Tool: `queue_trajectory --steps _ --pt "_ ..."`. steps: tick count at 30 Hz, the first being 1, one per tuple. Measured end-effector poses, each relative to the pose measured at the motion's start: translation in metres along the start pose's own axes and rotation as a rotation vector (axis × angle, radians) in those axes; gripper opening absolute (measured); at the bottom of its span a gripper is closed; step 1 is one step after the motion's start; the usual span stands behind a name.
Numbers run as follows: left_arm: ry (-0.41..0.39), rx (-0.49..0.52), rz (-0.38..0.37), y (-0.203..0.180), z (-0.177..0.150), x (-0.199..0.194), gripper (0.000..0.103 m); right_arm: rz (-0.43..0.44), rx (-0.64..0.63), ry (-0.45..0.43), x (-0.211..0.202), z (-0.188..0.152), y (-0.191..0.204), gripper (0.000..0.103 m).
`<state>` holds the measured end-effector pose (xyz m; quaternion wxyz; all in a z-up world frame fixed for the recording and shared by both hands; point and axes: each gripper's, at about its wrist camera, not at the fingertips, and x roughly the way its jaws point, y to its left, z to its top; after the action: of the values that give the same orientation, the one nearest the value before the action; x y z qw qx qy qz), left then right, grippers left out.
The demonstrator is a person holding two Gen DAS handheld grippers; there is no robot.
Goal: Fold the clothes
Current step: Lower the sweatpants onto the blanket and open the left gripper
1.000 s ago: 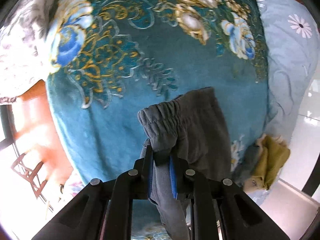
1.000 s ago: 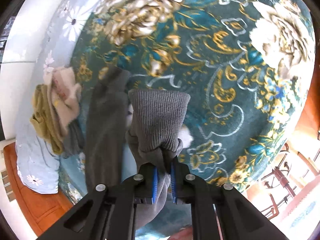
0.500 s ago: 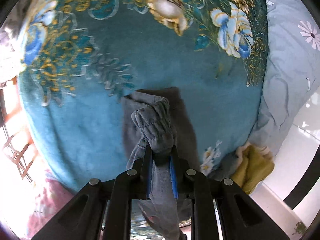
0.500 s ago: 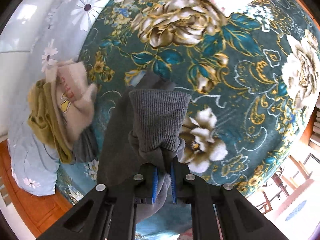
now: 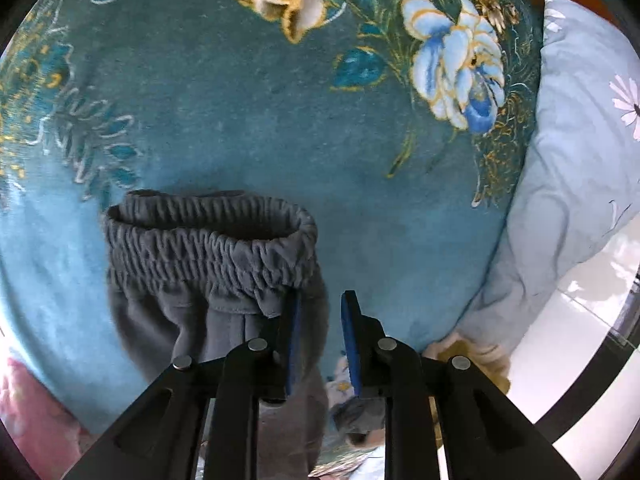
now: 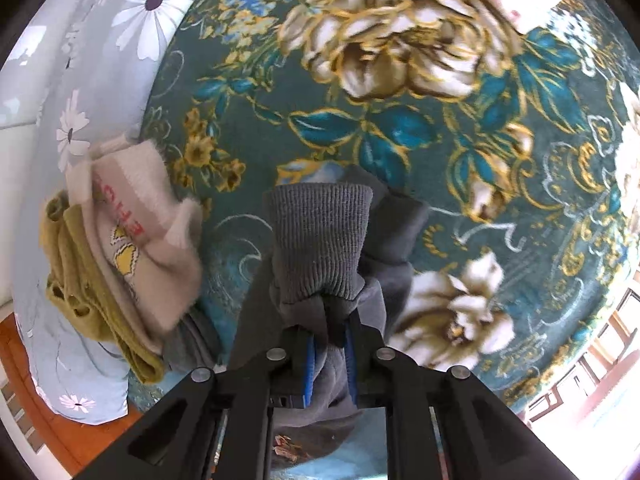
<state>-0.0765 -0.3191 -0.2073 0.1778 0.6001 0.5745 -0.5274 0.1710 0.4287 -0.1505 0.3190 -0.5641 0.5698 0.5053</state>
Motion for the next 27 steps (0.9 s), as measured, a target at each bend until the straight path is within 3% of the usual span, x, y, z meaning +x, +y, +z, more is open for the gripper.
queue_trajectory --steps 2,5,7,9,12,17,20,23,27 --pt "0.012 0.010 -0.024 -0.001 0.000 -0.002 0.027 -0.001 -0.030 -0.006 0.004 0.002 0.008 0.017" --pt "0.033 0.051 -0.108 0.001 -0.001 -0.018 0.029 0.032 -0.066 -0.016 0.005 0.003 0.016 0.029" --pt "0.012 0.105 -0.151 0.005 0.000 -0.040 0.036 0.078 -0.091 -0.035 0.001 0.001 0.021 0.053" --pt "-0.016 0.152 -0.179 0.012 0.000 -0.061 0.045 0.125 -0.131 -0.080 -0.010 -0.004 0.027 0.061" --pt "-0.051 0.184 -0.148 0.036 0.005 -0.077 0.051 0.139 -0.182 -0.117 -0.026 -0.020 0.029 0.062" --pt "-0.072 0.276 0.022 0.077 0.005 -0.067 0.053 0.149 -0.237 -0.139 -0.047 -0.054 0.020 0.063" --pt "-0.052 0.272 0.022 0.095 0.009 -0.047 0.054 0.126 -0.268 -0.130 -0.052 -0.075 0.011 0.063" --pt "-0.050 0.256 -0.003 0.103 0.014 -0.030 0.063 0.098 -0.286 -0.125 -0.056 -0.089 0.005 0.063" --pt "-0.072 0.209 -0.048 0.113 0.016 -0.014 0.068 0.085 -0.296 -0.146 -0.068 -0.100 0.003 0.063"
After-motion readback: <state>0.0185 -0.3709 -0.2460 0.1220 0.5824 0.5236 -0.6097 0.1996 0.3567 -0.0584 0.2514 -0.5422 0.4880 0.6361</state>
